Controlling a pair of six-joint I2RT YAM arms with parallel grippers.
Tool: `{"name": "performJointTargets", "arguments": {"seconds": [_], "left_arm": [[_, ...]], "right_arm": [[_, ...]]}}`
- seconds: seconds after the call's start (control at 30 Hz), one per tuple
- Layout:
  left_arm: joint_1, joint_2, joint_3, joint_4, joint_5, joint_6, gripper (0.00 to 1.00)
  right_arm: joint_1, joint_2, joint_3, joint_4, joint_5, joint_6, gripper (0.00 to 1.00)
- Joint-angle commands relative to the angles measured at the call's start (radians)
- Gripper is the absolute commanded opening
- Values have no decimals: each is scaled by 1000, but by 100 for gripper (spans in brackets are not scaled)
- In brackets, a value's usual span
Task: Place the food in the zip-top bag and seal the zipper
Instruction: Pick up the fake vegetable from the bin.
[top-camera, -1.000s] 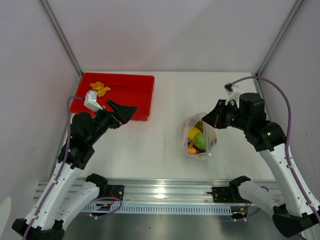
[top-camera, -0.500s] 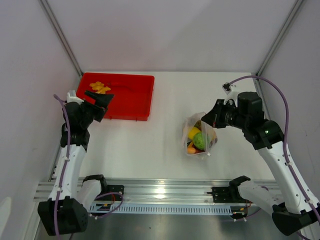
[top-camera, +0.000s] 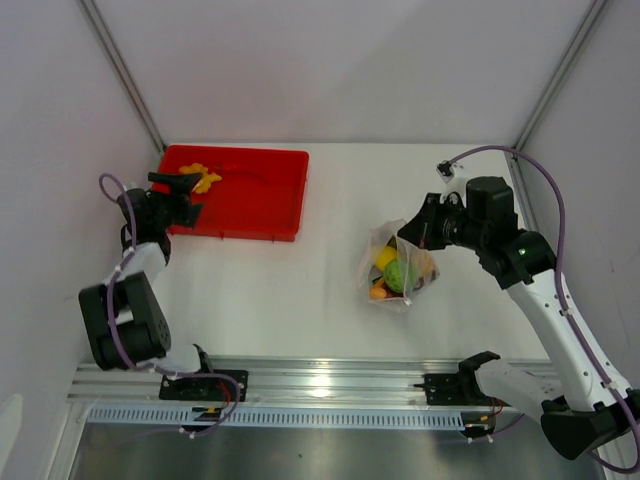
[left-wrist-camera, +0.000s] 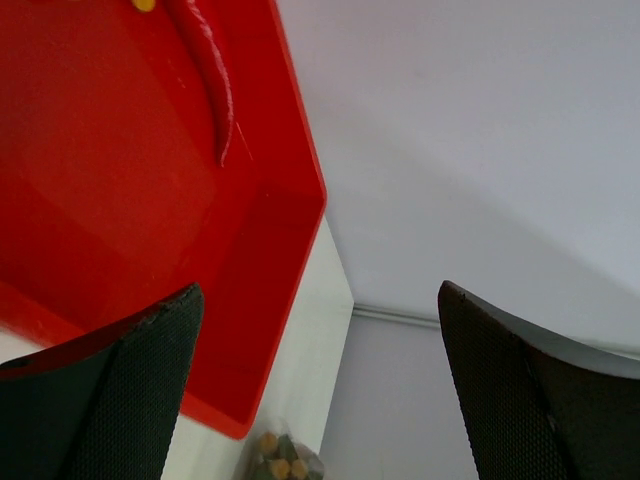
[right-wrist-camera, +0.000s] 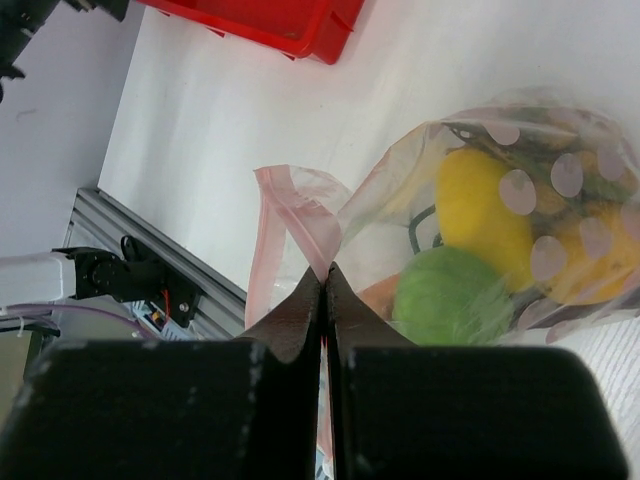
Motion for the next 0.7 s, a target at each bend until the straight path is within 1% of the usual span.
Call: {"name": "performJointTargets", "arguments": {"seconds": [0.0, 0.07, 0.13, 0.17, 0.2, 0.23, 0.27, 0.33, 0.4, 0.43, 0.5, 0.53, 0.57, 0.63, 0.67], "left_arm": [[17, 166, 117, 107, 78, -70, 99], [17, 208, 131, 120, 46, -78, 99], [16, 239, 154, 81, -46, -47, 99], [13, 247, 211, 9, -75, 5, 99], [10, 261, 235, -28, -141, 34, 99], [5, 268, 253, -62, -172, 71, 99], [0, 277, 311, -89, -198, 82, 99], [-9, 303, 336, -135, -277, 86, 99], [-27, 327, 397, -181, -328, 89, 99], [-39, 354, 463, -238, -372, 103, 99], [-52, 388, 525, -325, -416, 114, 99], [-67, 421, 584, -402, -452, 126, 100], [-73, 435, 600, -416, -454, 135, 99], [-90, 477, 661, -480, -524, 134, 99], [-95, 492, 672, -491, -534, 132, 99]], "right_arm": [[-2, 3, 1, 55, 3, -24, 0], [-4, 5, -4, 64, 9, -28, 0], [-3, 5, -18, 76, 9, -28, 0], [-4, 6, -24, 81, 3, -27, 0], [-5, 8, -38, 87, 0, -27, 0], [-4, 12, -44, 92, -1, -24, 0], [-4, 14, -50, 95, -7, -22, 0], [-5, 19, -73, 109, -15, -16, 0], [-5, 22, -88, 122, -20, -14, 0], [-4, 25, -102, 127, -20, -14, 0], [-7, 28, -113, 136, -21, -14, 0], [-5, 29, -122, 139, -24, -13, 0], [-8, 29, -125, 142, -24, -11, 0], [-8, 32, -131, 149, -27, -11, 0], [-8, 34, -131, 147, -29, -13, 0]]}}
